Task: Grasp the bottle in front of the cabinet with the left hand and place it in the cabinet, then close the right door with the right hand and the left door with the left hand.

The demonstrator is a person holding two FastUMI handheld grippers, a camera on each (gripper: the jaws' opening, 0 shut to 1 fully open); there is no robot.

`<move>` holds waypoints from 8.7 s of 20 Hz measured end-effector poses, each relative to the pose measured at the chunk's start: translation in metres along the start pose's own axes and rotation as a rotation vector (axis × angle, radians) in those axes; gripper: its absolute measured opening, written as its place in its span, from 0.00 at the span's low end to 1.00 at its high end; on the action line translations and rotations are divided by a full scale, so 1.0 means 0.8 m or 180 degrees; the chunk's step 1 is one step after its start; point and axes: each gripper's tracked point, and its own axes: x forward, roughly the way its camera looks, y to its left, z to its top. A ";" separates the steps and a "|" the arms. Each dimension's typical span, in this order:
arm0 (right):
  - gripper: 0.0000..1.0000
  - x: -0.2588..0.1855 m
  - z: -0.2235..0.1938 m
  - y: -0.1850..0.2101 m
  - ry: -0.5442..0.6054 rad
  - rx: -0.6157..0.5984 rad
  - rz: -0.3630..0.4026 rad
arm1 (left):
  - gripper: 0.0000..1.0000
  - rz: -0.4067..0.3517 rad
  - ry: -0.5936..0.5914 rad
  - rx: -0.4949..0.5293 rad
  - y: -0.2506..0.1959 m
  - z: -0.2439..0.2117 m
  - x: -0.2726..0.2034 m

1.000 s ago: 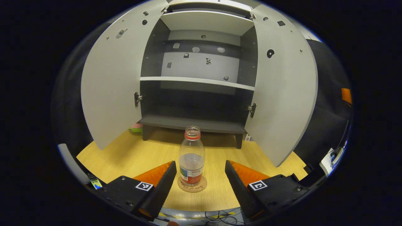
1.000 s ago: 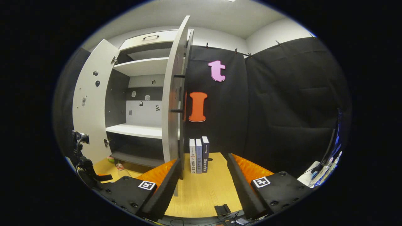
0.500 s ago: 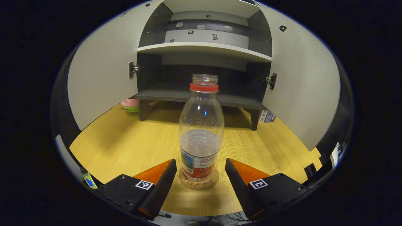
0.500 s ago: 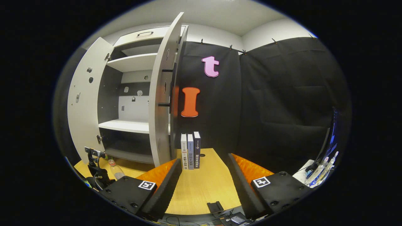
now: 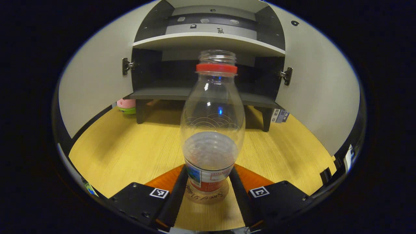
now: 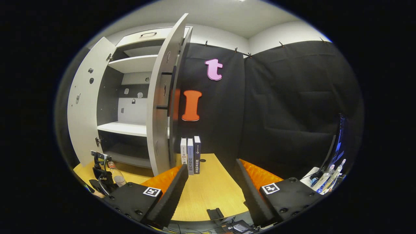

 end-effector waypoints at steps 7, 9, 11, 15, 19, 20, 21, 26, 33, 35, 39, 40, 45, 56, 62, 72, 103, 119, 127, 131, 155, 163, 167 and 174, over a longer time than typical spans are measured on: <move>0.96 0.005 -0.008 0.008 0.0008 0.0146 0.0111 | 0.76 -0.0253 -0.0137 0.0245 -0.026 0.085 -0.047; 0.96 0.006 -0.011 0.012 0.0004 0.0172 0.0148 | 0.75 -0.0314 -0.0206 0.0258 -0.033 0.118 -0.069; 0.96 0.007 -0.015 0.015 0.0021 0.0206 0.0178 | 0.75 -0.0395 -0.0256 0.0145 -0.038 0.154 -0.086; 0.96 0.010 -0.020 0.006 0.0034 0.0243 0.0128 | 0.75 -0.0457 -0.0563 -0.0107 -0.031 0.257 -0.107; 0.96 0.012 -0.027 -0.008 0.0059 0.0293 0.0048 | 0.75 -0.0458 -0.0793 -0.0104 -0.015 0.351 -0.107; 0.96 0.015 -0.029 -0.011 0.0068 0.0313 0.0026 | 0.75 -0.0407 -0.0870 -0.0069 -0.007 0.373 -0.105; 0.96 0.016 -0.032 -0.014 0.0084 0.0340 0.0004 | 0.75 -0.0373 -0.0957 -0.0024 -0.001 0.397 -0.100; 0.96 0.031 -0.040 -0.036 0.0124 0.0380 -0.0176 | 0.74 -0.0356 -0.1073 -0.0011 0.017 0.467 -0.052; 0.96 0.049 -0.045 -0.058 0.0184 0.0416 -0.0357 | 0.74 -0.0330 -0.0843 -0.0068 0.041 0.504 0.033; 0.96 0.053 -0.048 -0.060 0.0221 0.0424 -0.0394 | 0.74 -0.0304 -0.0789 0.0003 0.041 0.509 0.050; 0.96 0.058 -0.054 -0.055 0.0274 0.0431 -0.0392 | 0.75 -0.0294 -0.0681 0.0120 0.031 0.508 0.073; 0.96 0.058 -0.054 -0.054 0.0277 0.0431 -0.0392 | 0.75 -0.0295 -0.0675 0.0142 0.029 0.510 0.076; 0.97 0.059 -0.055 -0.055 0.0277 0.0405 -0.0412 | 0.78 -0.0249 -0.0688 0.0080 0.030 0.508 0.075; 0.96 0.049 -0.038 -0.050 0.0176 0.0396 -0.0260 | 0.95 -0.0219 -0.1018 -0.0183 0.047 0.502 -0.030; 0.96 0.043 -0.017 -0.050 0.0080 0.0296 -0.0127 | 0.95 -0.0193 -0.1317 -0.0182 0.061 0.497 -0.141; 0.96 0.069 0.031 -0.005 -0.0027 0.0020 0.0410 | 0.94 0.0013 -0.1635 -0.0365 0.092 0.430 -0.332; 0.95 0.112 0.075 0.188 -0.0195 -0.0028 0.0495 | 0.95 0.0331 -0.1888 -0.0079 0.349 0.388 -0.389; 0.95 0.123 0.077 0.290 -0.0170 0.0027 0.0632 | 0.95 0.0324 -0.1795 -0.0283 0.409 0.361 -0.369; 0.88 0.207 0.065 0.363 -0.0101 0.0024 0.0871 | 0.95 0.0512 -0.1748 -0.0317 0.429 0.348 -0.371; 0.95 0.228 0.064 0.355 -0.0092 -0.0036 0.0838 | 0.94 0.0575 -0.1759 -0.0292 0.433 0.351 -0.374; 0.95 0.175 0.084 0.300 -0.0134 0.0009 0.0652 | 0.95 0.0243 -0.1613 -0.0294 0.411 0.379 -0.289; 0.95 0.126 0.114 0.244 -0.0305 0.0075 0.0503 | 0.94 0.0214 -0.1572 -0.0254 0.403 0.374 -0.290; 0.95 0.109 0.118 0.231 -0.0324 0.0094 0.0482 | 0.94 0.0187 -0.1566 -0.0228 0.401 0.372 -0.290; 0.95 0.077 0.127 0.203 -0.0364 0.0043 0.0424 | 0.94 -0.0022 -0.1543 -0.0160 0.370 0.373 -0.286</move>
